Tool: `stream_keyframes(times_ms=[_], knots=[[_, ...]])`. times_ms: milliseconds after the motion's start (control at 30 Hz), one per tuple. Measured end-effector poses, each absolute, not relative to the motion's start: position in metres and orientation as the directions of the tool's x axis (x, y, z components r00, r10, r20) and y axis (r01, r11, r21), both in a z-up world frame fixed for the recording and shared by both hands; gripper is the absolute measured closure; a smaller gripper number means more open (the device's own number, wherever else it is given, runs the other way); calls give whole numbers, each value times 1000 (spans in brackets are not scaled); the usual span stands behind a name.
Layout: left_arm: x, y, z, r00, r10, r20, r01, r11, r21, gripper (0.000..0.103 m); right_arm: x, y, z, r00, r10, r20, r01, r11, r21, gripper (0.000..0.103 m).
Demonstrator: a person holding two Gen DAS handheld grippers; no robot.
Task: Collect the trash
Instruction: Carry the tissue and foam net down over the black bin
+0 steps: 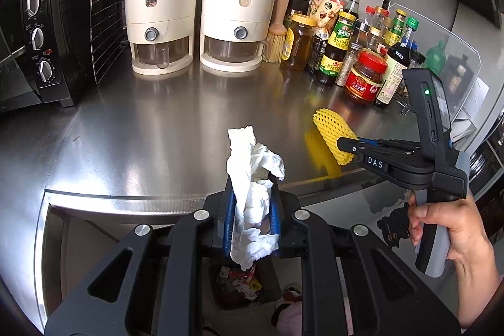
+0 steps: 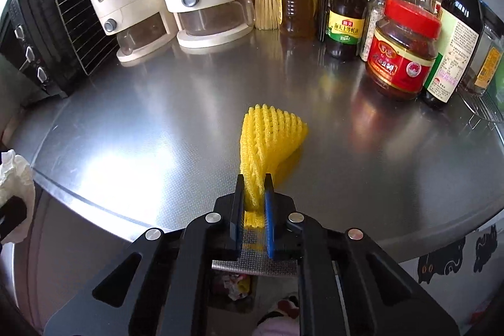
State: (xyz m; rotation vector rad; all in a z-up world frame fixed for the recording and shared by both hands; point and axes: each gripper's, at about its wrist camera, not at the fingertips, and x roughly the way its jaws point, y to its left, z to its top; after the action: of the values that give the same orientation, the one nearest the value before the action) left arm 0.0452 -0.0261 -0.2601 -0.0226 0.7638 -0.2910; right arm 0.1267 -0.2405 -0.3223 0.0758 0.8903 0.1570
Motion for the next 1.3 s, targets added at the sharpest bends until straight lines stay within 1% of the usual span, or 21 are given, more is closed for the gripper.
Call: stream_keyframes(times_ms=[167, 400, 533, 633, 767, 900, 1033, 1133, 1300], knots=[[25, -29, -262, 688, -270, -674, 257, 959, -122, 86, 105, -243, -307, 635, 202, -745, -137, 979, 149, 91], [-14, -36, -275, 688, -285, -667, 280, 953, -119, 86, 47, -245, -285, 672, 253, -696, -182, 967, 176, 92], [-35, -39, -290, 683, -287, -672, 289, 951, -112, 85, 7, -247, -286, 684, 291, -669, -224, 956, 188, 92], [-50, -38, -305, 682, -284, -674, 291, 951, -106, 85, -20, -246, -298, 682, 302, -666, -239, 953, 188, 92], [-68, -36, -333, 675, -283, -682, 299, 949, -98, 84, -47, -241, -329, 659, 315, -683, -251, 948, 195, 91], [-73, -35, -374, 635, -270, -724, 293, 951, -98, 84, -61, -237, -374, 622, 312, -718, -237, 949, 207, 91], [-69, -31, -424, 577, -265, -772, 276, 953, -121, 84, -60, -234, -427, 557, 321, -766, -206, 947, 247, 91], [-62, -29, -461, 526, -263, -809, 265, 954, -139, 84, -59, -228, -464, 530, 313, -788, -200, 949, 242, 91], [-48, -30, -513, 456, -269, -848, 248, 954, -169, 84, -46, -217, -518, 463, 339, -819, -190, 941, 281, 91]])
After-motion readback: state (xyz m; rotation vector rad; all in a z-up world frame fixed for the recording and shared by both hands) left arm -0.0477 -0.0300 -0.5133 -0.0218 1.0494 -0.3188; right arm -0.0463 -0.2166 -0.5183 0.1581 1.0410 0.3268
